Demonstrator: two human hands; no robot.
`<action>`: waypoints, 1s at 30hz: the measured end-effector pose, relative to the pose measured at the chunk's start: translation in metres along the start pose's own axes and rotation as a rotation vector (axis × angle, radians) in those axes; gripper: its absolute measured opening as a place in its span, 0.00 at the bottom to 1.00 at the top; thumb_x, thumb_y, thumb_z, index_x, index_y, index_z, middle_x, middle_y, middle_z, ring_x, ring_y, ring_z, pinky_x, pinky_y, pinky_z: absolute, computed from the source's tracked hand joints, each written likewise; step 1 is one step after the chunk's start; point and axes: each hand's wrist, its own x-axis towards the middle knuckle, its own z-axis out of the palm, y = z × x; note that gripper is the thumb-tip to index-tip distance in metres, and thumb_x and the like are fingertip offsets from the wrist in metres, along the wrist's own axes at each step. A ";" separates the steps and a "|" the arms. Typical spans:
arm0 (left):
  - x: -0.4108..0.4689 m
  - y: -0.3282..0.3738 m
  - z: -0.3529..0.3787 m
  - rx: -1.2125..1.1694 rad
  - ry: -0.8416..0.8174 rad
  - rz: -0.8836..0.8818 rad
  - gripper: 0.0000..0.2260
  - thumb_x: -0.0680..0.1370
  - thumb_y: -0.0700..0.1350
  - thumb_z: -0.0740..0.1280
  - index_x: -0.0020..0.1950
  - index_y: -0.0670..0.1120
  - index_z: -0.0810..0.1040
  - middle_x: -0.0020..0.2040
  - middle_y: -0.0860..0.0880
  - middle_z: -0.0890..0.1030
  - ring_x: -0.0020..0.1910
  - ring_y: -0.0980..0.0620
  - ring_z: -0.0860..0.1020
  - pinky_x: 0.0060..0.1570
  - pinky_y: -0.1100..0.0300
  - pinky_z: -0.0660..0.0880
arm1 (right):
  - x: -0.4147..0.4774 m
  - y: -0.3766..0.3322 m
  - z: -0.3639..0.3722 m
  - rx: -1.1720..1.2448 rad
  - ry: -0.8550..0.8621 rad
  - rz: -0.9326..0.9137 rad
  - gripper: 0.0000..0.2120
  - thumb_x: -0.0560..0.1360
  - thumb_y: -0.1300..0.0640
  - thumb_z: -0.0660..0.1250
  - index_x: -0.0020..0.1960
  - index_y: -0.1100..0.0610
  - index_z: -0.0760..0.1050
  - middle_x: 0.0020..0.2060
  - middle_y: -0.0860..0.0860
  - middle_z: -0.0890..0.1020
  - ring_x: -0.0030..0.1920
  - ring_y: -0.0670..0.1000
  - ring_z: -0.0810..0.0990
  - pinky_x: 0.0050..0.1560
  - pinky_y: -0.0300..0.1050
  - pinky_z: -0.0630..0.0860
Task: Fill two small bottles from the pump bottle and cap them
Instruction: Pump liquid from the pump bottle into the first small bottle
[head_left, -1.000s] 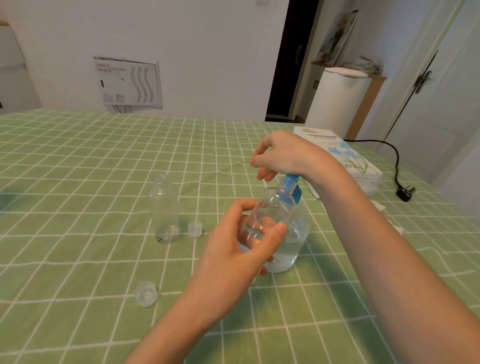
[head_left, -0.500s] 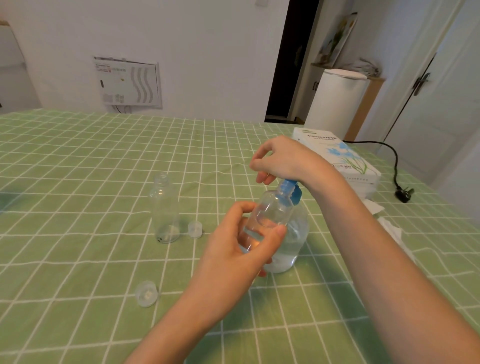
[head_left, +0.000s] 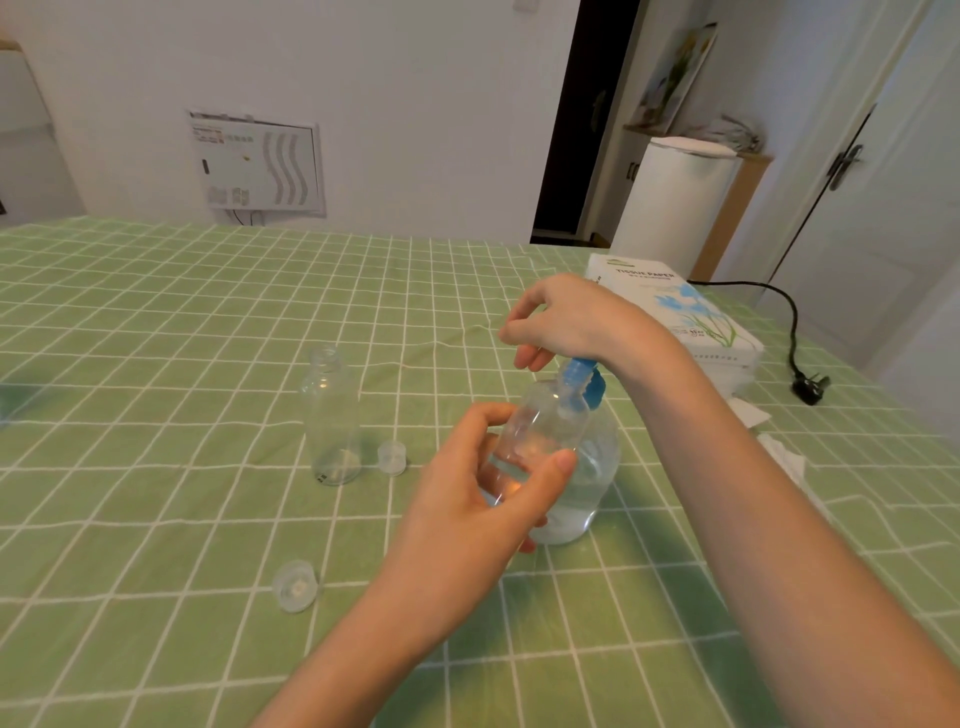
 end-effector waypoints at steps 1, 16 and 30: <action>0.000 -0.001 0.000 0.001 -0.001 -0.007 0.15 0.65 0.57 0.68 0.49 0.57 0.74 0.35 0.59 0.80 0.31 0.59 0.77 0.28 0.68 0.74 | 0.000 0.001 0.001 0.008 -0.008 0.006 0.07 0.76 0.55 0.65 0.53 0.56 0.76 0.33 0.47 0.82 0.50 0.52 0.83 0.48 0.43 0.75; 0.000 0.000 0.000 -0.016 -0.001 0.022 0.15 0.66 0.57 0.68 0.50 0.56 0.75 0.38 0.57 0.81 0.33 0.59 0.78 0.29 0.66 0.75 | 0.001 -0.004 -0.006 -0.024 0.044 -0.037 0.08 0.77 0.55 0.64 0.54 0.56 0.76 0.36 0.49 0.83 0.47 0.50 0.84 0.43 0.38 0.74; 0.000 -0.004 0.000 -0.011 0.003 -0.001 0.16 0.65 0.57 0.68 0.50 0.56 0.75 0.36 0.57 0.81 0.33 0.59 0.78 0.29 0.66 0.75 | 0.001 0.001 0.002 0.009 0.065 -0.026 0.07 0.76 0.55 0.65 0.52 0.55 0.77 0.35 0.48 0.83 0.45 0.50 0.84 0.42 0.38 0.75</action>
